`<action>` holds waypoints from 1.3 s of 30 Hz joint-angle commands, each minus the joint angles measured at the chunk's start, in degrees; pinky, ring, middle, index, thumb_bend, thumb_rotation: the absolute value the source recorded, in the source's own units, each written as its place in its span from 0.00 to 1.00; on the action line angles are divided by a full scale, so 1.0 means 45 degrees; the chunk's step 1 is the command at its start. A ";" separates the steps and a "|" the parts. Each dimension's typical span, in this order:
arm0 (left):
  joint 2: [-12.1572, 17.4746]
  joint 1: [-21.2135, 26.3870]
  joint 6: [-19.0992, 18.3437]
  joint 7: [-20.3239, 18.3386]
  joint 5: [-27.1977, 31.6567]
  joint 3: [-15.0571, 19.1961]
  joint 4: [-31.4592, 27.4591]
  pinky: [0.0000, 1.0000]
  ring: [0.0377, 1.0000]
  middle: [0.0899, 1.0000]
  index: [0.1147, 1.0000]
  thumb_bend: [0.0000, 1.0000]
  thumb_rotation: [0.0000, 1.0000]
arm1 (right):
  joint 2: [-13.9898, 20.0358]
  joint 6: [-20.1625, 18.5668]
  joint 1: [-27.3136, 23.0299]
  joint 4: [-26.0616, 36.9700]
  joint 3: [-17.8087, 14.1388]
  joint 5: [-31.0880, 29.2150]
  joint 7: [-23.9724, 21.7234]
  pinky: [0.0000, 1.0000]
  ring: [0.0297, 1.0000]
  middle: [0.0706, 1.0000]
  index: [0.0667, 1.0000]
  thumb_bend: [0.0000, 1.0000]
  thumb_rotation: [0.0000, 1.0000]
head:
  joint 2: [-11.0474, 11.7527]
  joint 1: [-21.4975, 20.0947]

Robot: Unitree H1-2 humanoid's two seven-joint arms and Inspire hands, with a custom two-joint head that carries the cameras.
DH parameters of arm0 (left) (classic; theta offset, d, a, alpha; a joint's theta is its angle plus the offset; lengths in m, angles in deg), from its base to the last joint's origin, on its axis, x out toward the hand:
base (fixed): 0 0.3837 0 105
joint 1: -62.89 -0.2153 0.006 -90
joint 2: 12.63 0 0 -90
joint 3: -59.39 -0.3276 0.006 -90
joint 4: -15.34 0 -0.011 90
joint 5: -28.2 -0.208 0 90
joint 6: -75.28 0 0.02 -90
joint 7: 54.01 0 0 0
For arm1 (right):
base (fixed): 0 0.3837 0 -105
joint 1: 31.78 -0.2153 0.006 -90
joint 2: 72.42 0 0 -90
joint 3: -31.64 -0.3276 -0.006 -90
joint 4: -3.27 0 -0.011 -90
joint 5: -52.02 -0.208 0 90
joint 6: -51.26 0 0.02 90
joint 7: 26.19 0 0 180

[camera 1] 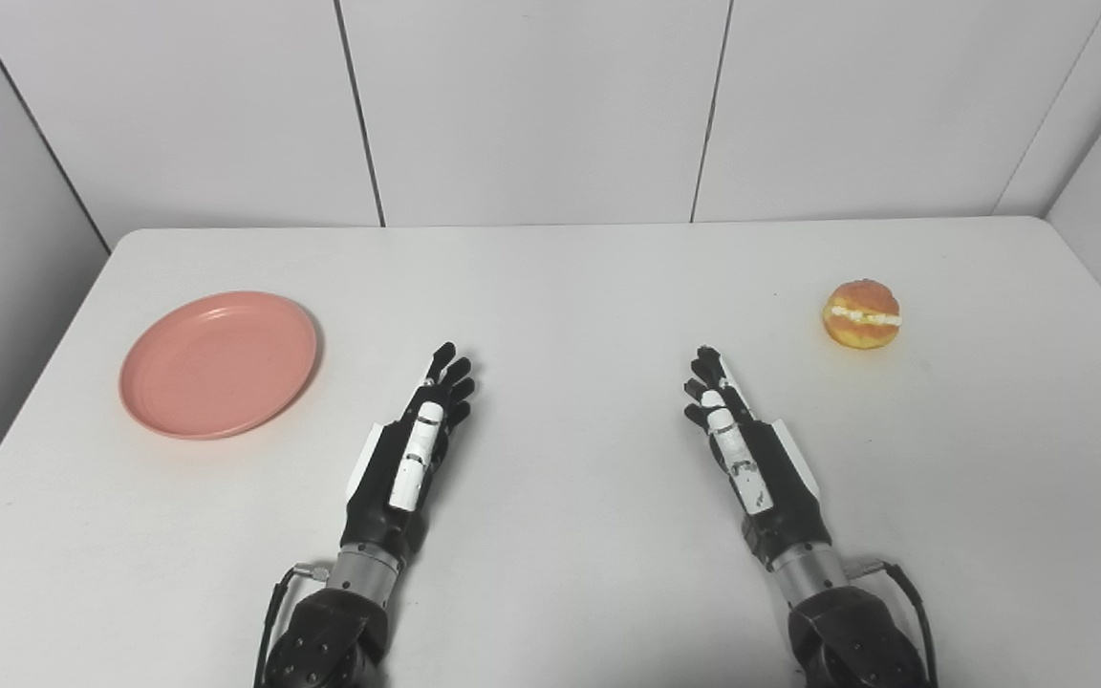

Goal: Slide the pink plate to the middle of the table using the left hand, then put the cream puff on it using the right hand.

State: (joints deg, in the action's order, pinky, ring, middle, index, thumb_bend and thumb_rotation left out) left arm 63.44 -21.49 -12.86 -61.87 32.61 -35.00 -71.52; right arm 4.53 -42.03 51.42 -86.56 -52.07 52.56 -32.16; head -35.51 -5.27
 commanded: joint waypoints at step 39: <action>-0.0369 -0.0270 -0.0136 0.0337 -0.0572 -0.0213 0.1008 0.96 0.95 0.96 0.96 0.45 1.00 | 0.0354 0.0223 0.0044 -0.0272 -0.0164 -0.0270 -0.0351 0.99 0.97 1.00 1.00 0.29 1.00 | 0.0516 0.1887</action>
State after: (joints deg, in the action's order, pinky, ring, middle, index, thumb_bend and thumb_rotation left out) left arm 62.60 -21.04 -13.25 -61.10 30.90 -35.46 -70.87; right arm 5.70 -41.72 51.44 -86.76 -52.82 51.31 -33.14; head -33.14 3.15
